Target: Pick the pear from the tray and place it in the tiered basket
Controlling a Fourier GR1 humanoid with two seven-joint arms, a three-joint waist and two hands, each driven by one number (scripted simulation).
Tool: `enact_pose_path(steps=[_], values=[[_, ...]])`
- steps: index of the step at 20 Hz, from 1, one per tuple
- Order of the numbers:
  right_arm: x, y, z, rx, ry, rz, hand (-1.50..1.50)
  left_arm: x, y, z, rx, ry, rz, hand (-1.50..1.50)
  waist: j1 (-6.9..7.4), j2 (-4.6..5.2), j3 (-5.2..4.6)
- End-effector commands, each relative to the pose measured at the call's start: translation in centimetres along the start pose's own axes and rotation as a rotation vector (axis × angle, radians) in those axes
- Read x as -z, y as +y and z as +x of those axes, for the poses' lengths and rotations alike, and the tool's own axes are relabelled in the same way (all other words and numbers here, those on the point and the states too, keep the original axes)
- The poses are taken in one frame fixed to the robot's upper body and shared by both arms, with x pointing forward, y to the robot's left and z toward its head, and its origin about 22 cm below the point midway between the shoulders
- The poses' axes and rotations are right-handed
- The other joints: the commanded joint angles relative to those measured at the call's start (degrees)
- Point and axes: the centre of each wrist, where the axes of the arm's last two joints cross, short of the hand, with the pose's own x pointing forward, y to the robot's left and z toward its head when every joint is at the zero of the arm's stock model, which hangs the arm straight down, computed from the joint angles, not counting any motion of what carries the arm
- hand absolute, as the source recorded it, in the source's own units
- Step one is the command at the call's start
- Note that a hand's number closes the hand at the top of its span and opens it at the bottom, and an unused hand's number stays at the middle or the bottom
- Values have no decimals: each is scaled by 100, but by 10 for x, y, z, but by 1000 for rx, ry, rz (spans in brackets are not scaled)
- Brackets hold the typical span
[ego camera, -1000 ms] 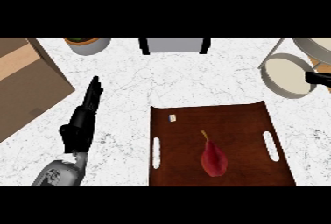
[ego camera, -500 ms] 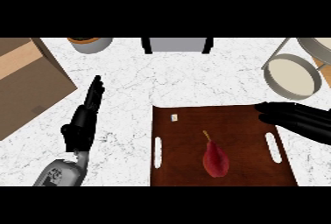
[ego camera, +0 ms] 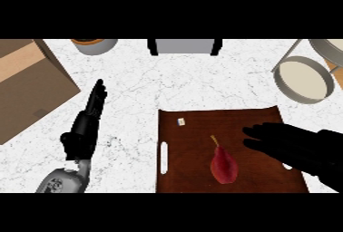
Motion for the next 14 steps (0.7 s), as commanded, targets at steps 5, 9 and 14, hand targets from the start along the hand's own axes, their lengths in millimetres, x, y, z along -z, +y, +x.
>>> enact_pose_path(steps=[5, 9, 14], values=[[20, 23, -6, -40, 104, 81, -150, 5, 12, -3, 7, -11, 5, 0, 23, 14, 5], [1, 17, -8, -77, 127, 58, -150, -8, -2, 5, 11, 6, -6, 0, 8, 4, 6], [1, 15, -16, -145, 162, 58, -150, -10, 3, -2, -4, -3, 10, 0, 2, 8, 7]])
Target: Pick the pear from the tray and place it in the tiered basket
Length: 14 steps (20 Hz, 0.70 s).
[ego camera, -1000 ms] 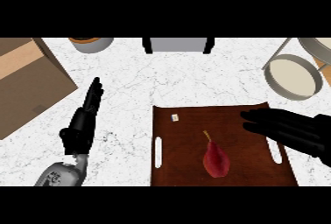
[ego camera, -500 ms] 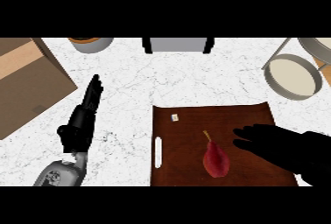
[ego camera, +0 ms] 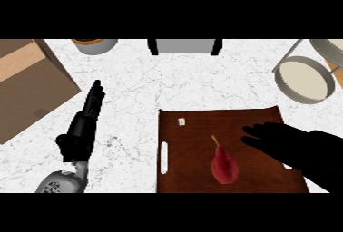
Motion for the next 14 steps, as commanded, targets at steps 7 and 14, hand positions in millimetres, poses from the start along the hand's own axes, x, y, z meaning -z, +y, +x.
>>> enact_pose_path(steps=[7, 14], values=[[14, 18, 7, -148, -42, 26, -150, 8, -18, -3, -10, -14, -7, 0, -9, 5, 4], [33, 27, -10, -207, -27, -44, -150, 7, 0, -11, -9, 4, -10, 0, -1, 6, 3]])
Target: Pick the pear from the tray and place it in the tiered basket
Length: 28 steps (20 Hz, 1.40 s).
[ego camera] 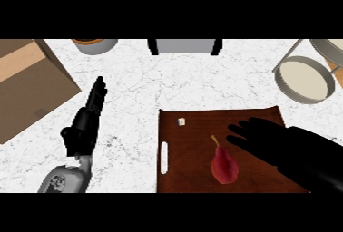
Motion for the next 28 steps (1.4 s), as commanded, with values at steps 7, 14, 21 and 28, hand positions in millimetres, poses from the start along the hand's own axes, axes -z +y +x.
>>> enact_pose_path(steps=[7, 14, 21, 28], values=[[19, 34, -29, 4, 105, -17, -150, -11, 1, -3, 7, -9, -4, 0, -5, -2, -1], [28, 52, -31, 57, 79, 35, -150, 3, -9, -3, 0, 6, -10, 0, -17, -2, -2], [28, 57, -42, 70, 28, 13, -150, -12, -7, 7, -13, 16, -6, 0, -14, -6, -2], [42, 56, -30, 88, 23, 54, -150, -3, -4, -4, -9, 6, 0, 0, -17, -4, -3]])
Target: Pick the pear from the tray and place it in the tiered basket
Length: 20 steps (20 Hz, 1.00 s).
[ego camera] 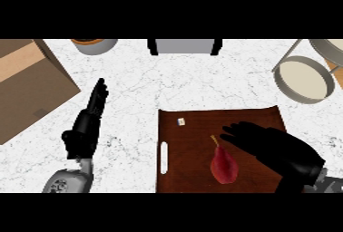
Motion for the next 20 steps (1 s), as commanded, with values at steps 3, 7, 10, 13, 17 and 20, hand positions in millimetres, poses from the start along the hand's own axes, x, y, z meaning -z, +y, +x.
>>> enact_pose_path(steps=[3, 7, 10, 13, 17, 20], values=[[18, -14, -7, 19, 15, 21, -150, -1, -7, 7, 10, 6, -4, 0, 15, 2, -1], [32, 15, 5, 15, 17, 27, -150, 7, -8, 12, 7, 0, 15, 0, 5, 1, 0], [44, 15, 4, 3, 15, 43, -150, 4, 1, 4, 8, 2, 1, 0, 6, 2, -1], [42, -5, 18, 5, 7, 39, -150, 10, -8, -2, 8, 20, 10, 0, 0, 2, -1], [41, 37, 4, 10, 35, 50, -150, 15, -4, 11, -19, -3, -1, 0, -5, 1, 0], [52, 36, 5, 29, 36, 40, -150, 0, 2, 2, 12, 3, 7, 0, 6, 0, 0]])
